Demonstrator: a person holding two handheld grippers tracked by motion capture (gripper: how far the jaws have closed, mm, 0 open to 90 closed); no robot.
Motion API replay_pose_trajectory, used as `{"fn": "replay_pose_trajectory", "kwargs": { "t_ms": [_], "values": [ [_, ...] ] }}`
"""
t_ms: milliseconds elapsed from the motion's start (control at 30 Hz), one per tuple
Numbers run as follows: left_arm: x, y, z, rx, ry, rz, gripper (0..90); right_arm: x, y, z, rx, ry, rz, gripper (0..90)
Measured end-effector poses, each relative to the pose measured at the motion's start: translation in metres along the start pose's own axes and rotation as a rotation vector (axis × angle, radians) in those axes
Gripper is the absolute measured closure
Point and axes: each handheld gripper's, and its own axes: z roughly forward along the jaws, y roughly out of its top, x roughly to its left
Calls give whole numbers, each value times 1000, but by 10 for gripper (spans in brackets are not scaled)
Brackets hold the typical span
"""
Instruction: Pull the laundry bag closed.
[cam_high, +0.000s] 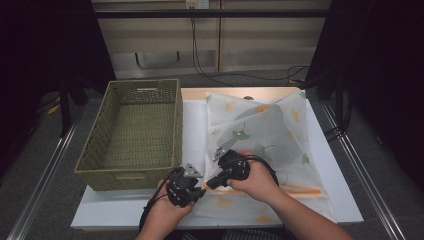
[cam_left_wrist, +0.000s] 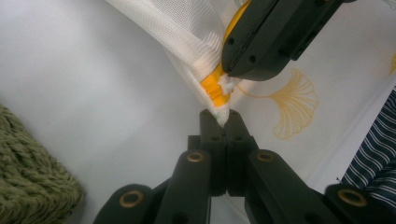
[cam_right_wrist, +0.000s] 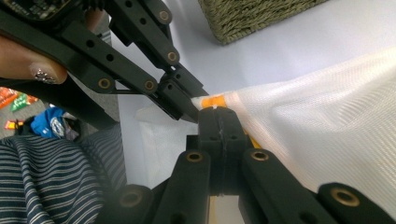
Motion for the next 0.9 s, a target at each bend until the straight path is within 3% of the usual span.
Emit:
{"fn": "replay_pose_trajectory", "kwargs": {
  "t_ms": [100, 300, 433, 567, 733, 767, 900],
  "values": [
    [-2, -2, 0, -4, 15, -4, 900, -1, -2, 1, -3, 6, 10, 900],
    [-2, -3, -3, -17, 11, -2, 900, -3, -6, 0, -5, 11, 46, 900],
    [-2, -3, -3, -16, 2, -2, 900, -3, -10, -1, 1, 7, 43, 900],
    [-3, -4, -3, -30, -4, -2, 900, -3, -15, -5, 9, -11, 53, 900],
    [-5, -4, -4, -11, -3, -3, 900, -6, -24, -11, 7, -31, 46, 900],
    [-4, -3, -4, 1, -3, 16, 900, -7, -26, -13, 7, -33, 48, 900],
    [-4, -4, -3, -5, -3, 10, 900, -6, -33, -22, 4, -59, 51, 900]
  ]
}}
